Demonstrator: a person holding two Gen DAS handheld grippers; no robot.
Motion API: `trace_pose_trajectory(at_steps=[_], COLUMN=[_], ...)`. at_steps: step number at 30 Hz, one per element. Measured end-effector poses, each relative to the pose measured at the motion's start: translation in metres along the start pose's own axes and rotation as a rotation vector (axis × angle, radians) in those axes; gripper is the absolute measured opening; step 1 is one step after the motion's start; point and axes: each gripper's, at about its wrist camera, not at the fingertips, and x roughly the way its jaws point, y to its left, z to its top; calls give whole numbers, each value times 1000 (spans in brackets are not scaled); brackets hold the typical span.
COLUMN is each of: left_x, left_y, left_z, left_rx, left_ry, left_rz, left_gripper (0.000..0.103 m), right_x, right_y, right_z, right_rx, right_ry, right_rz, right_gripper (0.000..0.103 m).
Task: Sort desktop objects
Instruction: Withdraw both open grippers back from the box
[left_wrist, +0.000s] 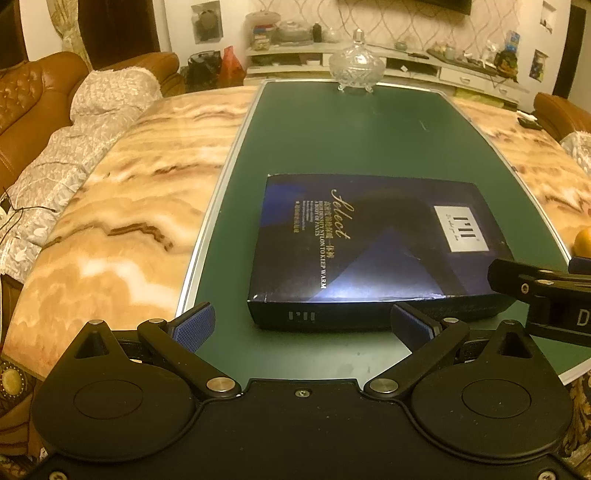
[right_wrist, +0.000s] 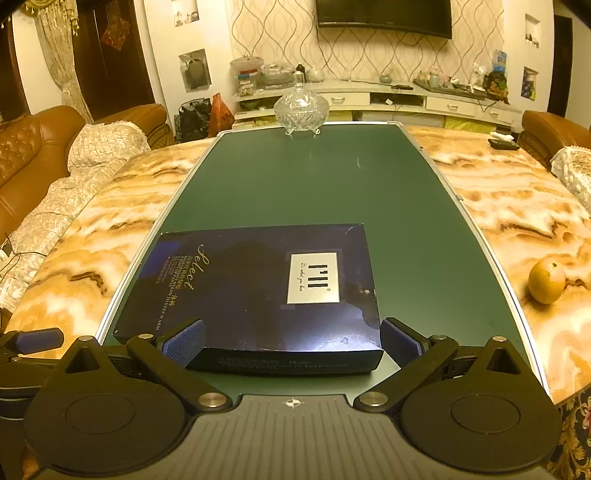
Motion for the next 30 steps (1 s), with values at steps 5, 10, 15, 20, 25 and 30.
trace_pose_trajectory(at_steps=[5, 10, 15, 20, 25, 30], left_x=[1, 1, 0, -3, 1, 3], left_y=[1, 3, 5, 10, 13, 10], left_z=[1, 3, 5, 11, 20, 25], left_rx=[-1, -1, 1, -5, -3, -2], left_ry=[1, -2, -2, -20, -20, -18], left_rz=[2, -1, -1, 0, -1, -11], left_gripper=[103, 103, 103, 103, 103, 103], right_x=[1, 2, 5, 8, 13, 17], right_y=[1, -1, -3, -6, -5, -3], right_z=[0, 1, 0, 4, 14, 20], right_rx=[-5, -4, -6, -7, -16, -20], right_ry=[1, 0, 6, 4, 3, 8], right_rz=[-4, -9, -19, -34, -42, -33], right_gripper=[103, 103, 103, 103, 103, 103])
